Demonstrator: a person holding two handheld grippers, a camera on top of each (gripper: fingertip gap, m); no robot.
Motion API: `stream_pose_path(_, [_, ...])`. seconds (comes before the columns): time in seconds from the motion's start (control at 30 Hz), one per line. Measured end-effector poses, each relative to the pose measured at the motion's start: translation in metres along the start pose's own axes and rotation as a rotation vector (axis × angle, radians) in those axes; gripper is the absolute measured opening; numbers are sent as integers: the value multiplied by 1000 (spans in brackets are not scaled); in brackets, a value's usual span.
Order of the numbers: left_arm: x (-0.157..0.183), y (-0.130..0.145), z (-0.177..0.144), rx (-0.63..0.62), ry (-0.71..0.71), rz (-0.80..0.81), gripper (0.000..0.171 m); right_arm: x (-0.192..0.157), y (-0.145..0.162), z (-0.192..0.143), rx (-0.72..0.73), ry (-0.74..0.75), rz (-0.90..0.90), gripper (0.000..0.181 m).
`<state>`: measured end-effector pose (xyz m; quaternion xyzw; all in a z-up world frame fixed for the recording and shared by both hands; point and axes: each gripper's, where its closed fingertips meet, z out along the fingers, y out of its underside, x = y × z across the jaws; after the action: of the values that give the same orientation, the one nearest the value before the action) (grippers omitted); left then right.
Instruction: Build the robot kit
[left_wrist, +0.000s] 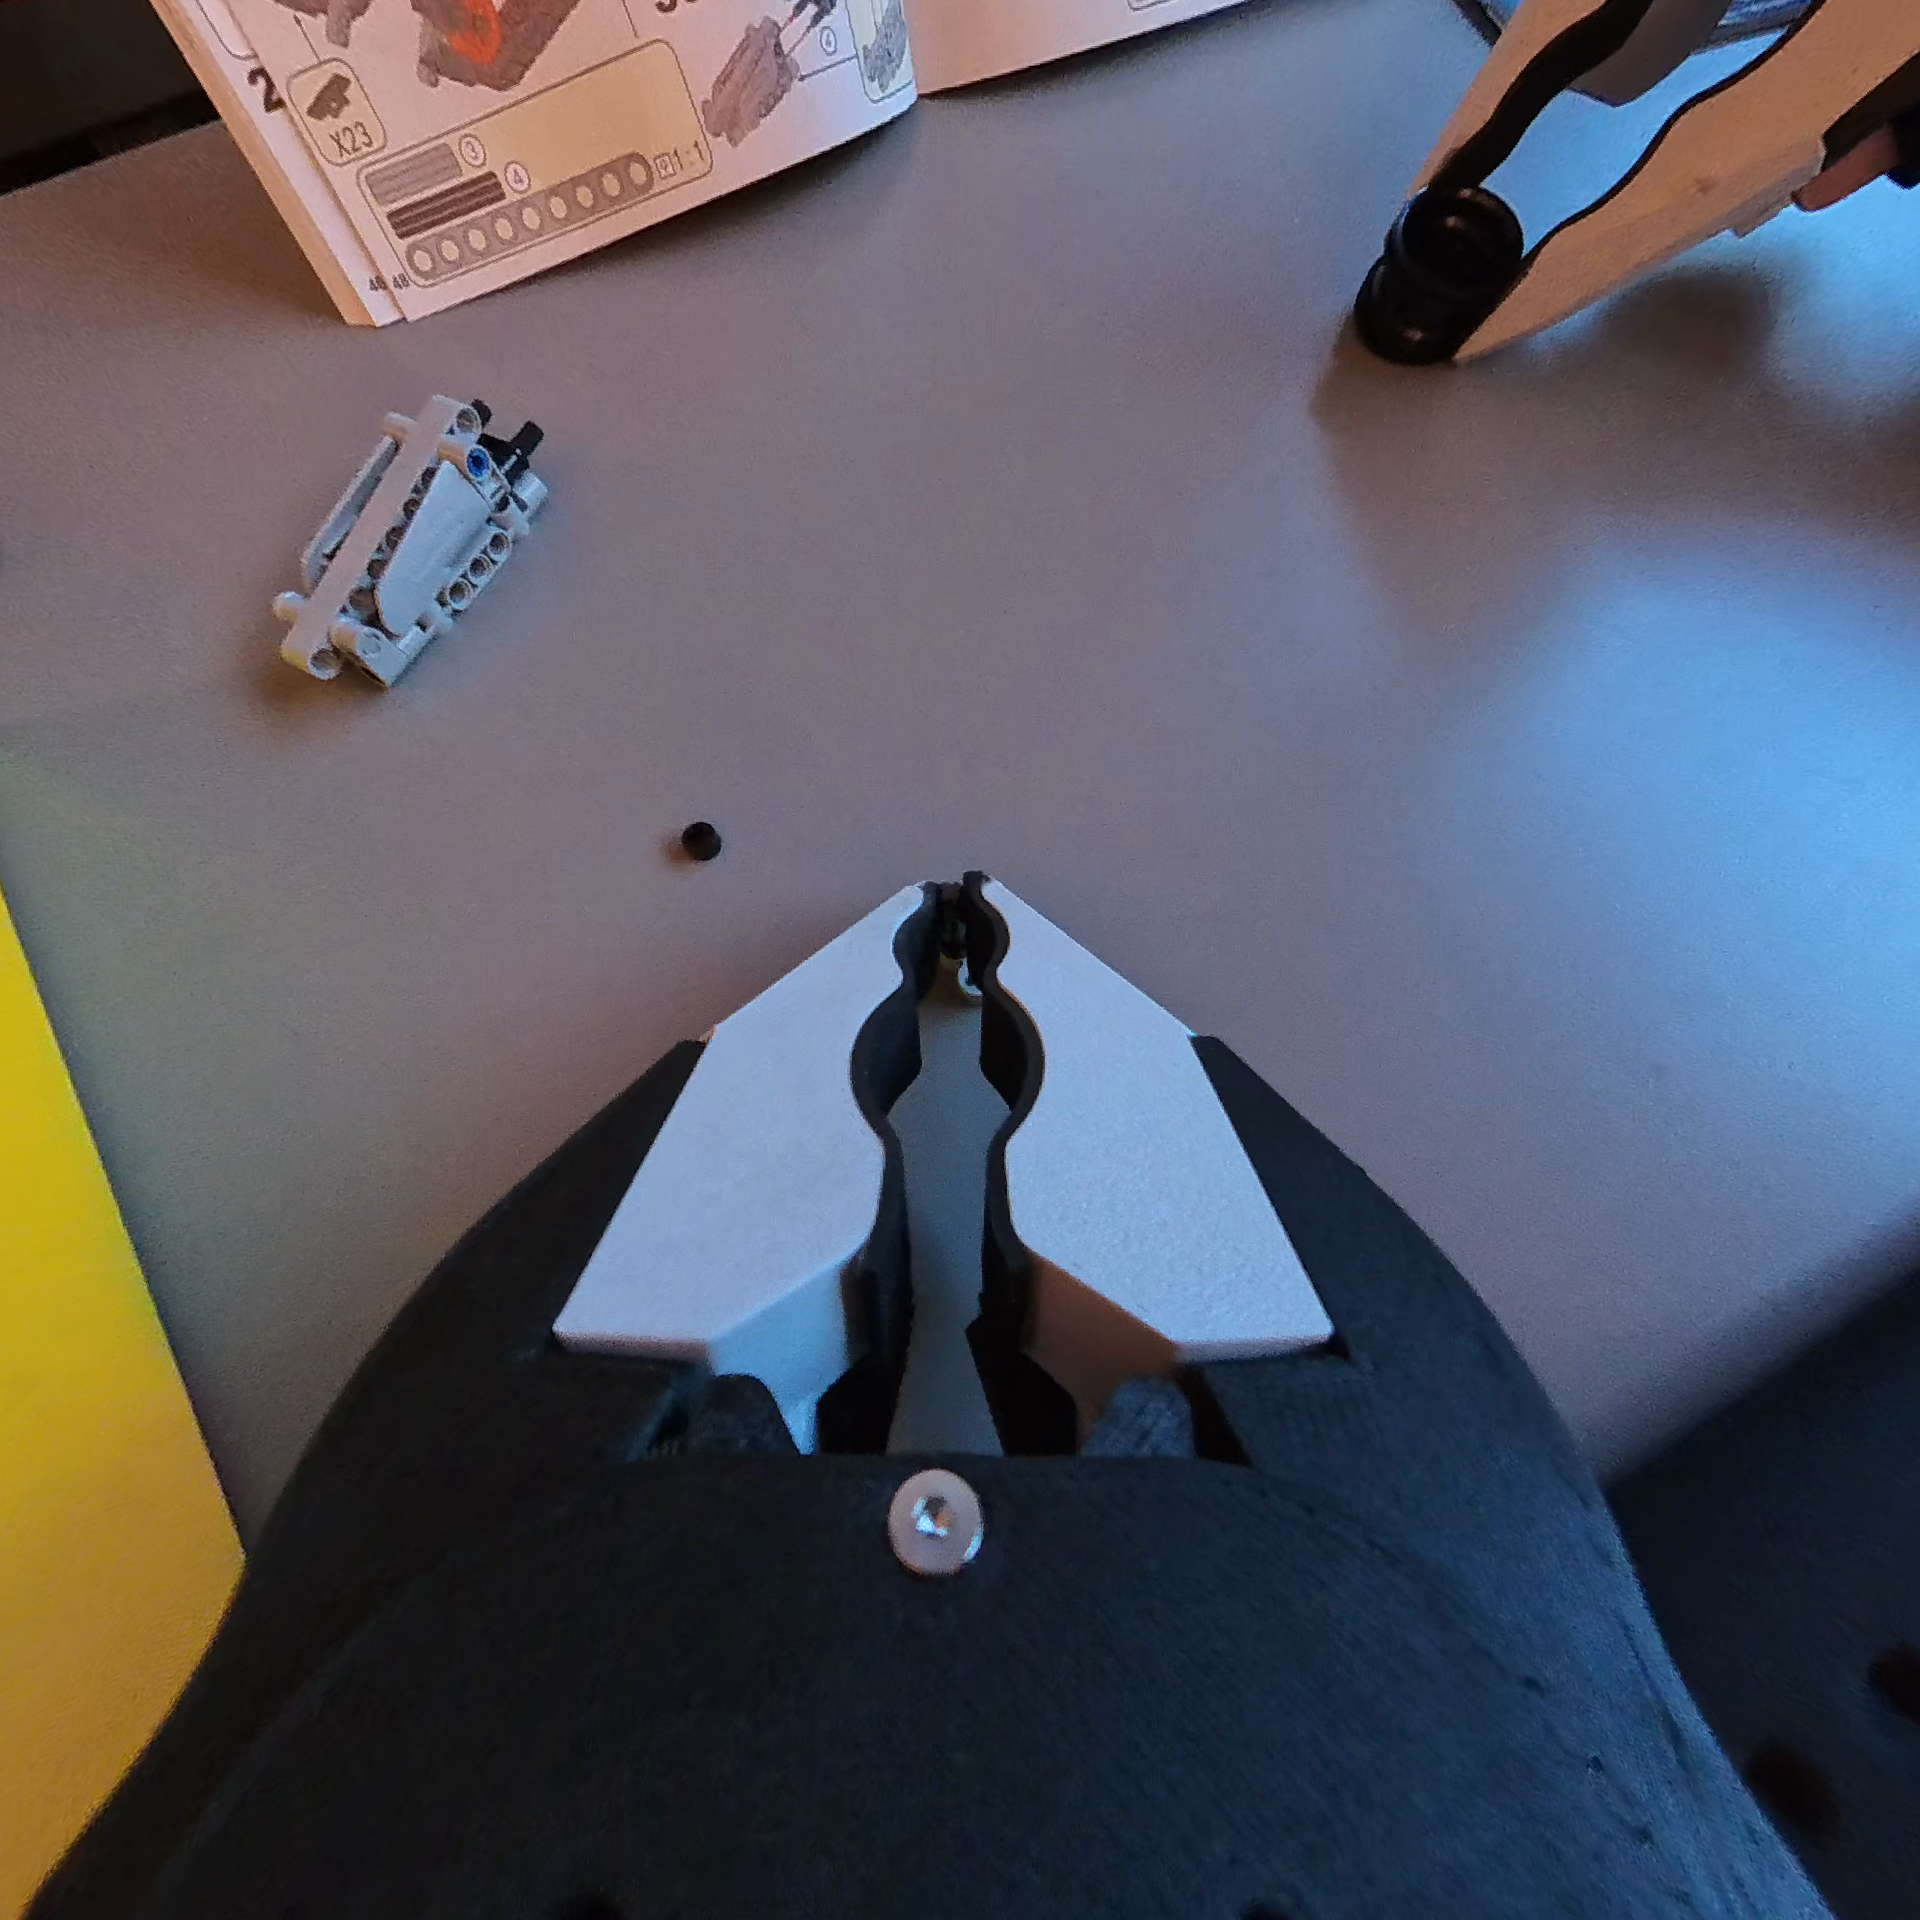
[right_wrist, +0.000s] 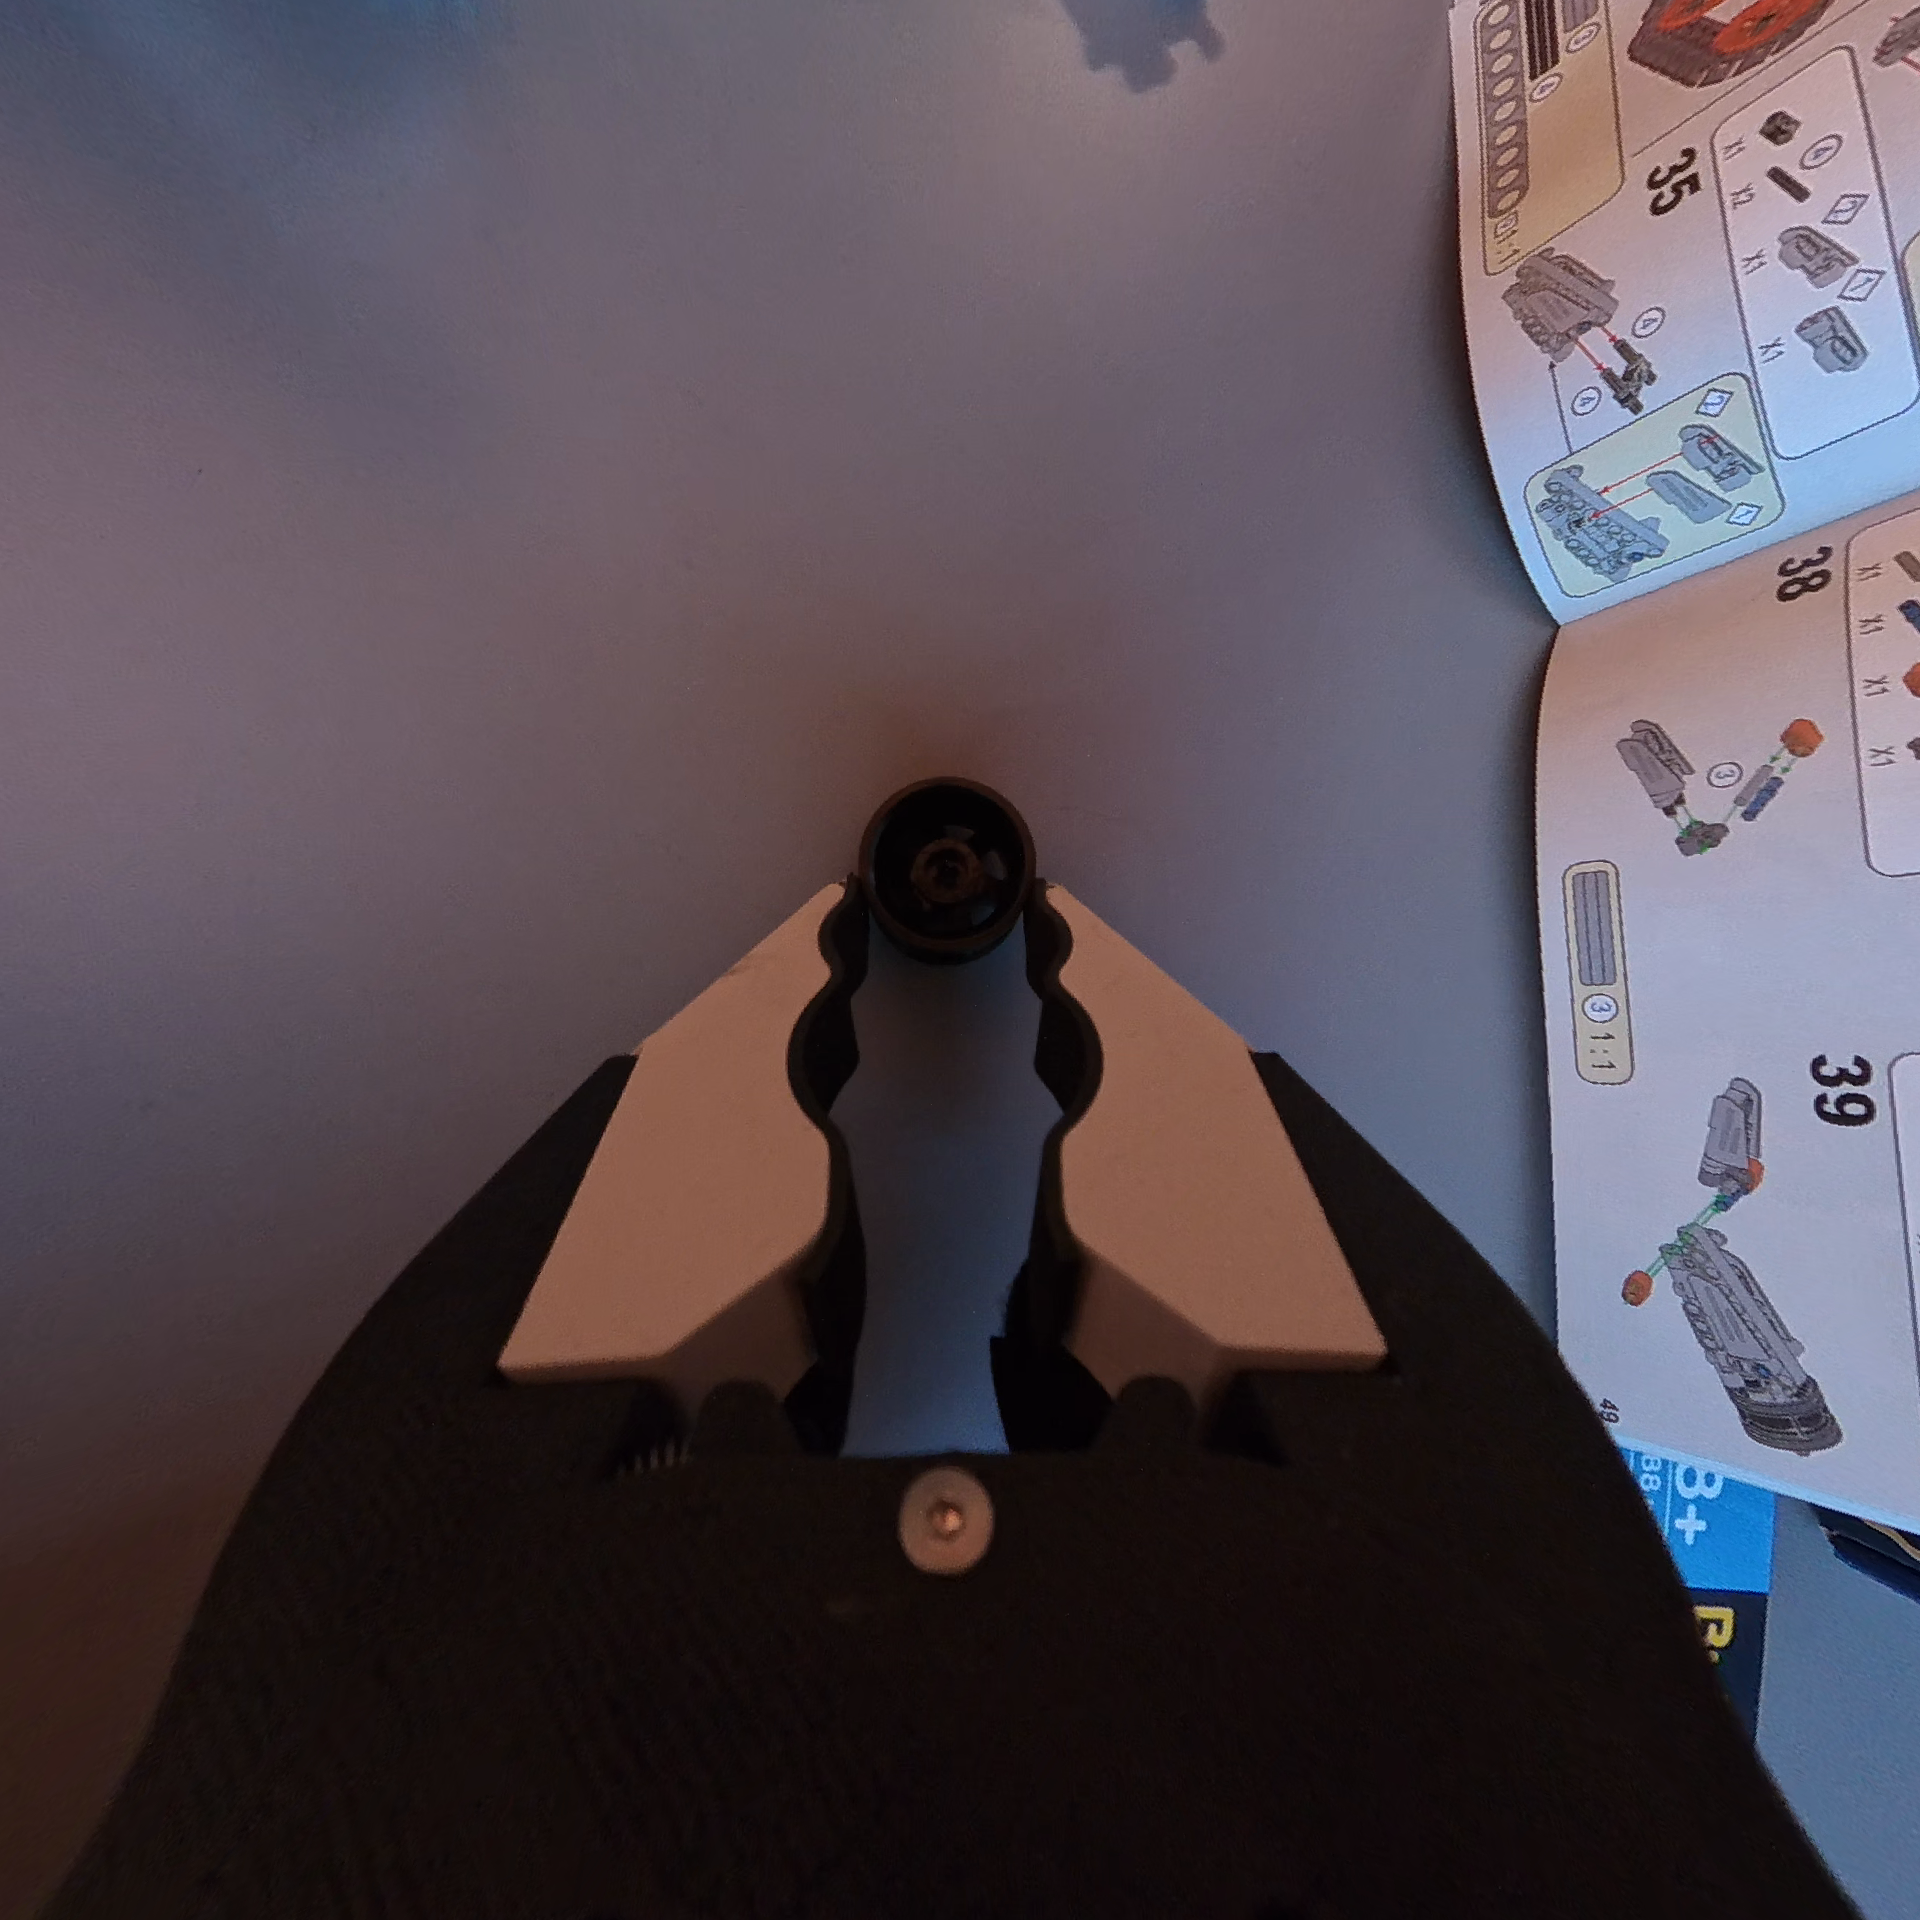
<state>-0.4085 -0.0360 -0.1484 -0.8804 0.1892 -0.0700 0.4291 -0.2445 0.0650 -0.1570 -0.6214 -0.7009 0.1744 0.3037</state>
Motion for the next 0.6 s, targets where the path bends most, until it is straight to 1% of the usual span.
stream_pose_path(0.13, [3,-9,2,23,2,-12,1,0,0,0,4,-4,4,30])
stream_pose_path(0.2, [10,-22,8,43,30,-47,1,0,0,0,7,-8,9,30])
stream_pose_path(0.3, [23,-44,28,44,55,-89,1,0,0,0,8,-6,11,30])
stream_pose_path(0.4, [32,-60,50,43,34,-71,1,0,0,0,4,-1,6,30])
stream_pose_path(0.5, [44,-60,65,5,60,-71,1,0,0,0,5,-4,7,31])
stream_pose_path(0.6, [50,-57,68,0,76,-76,1,0,0,0,7,-8,10,31])
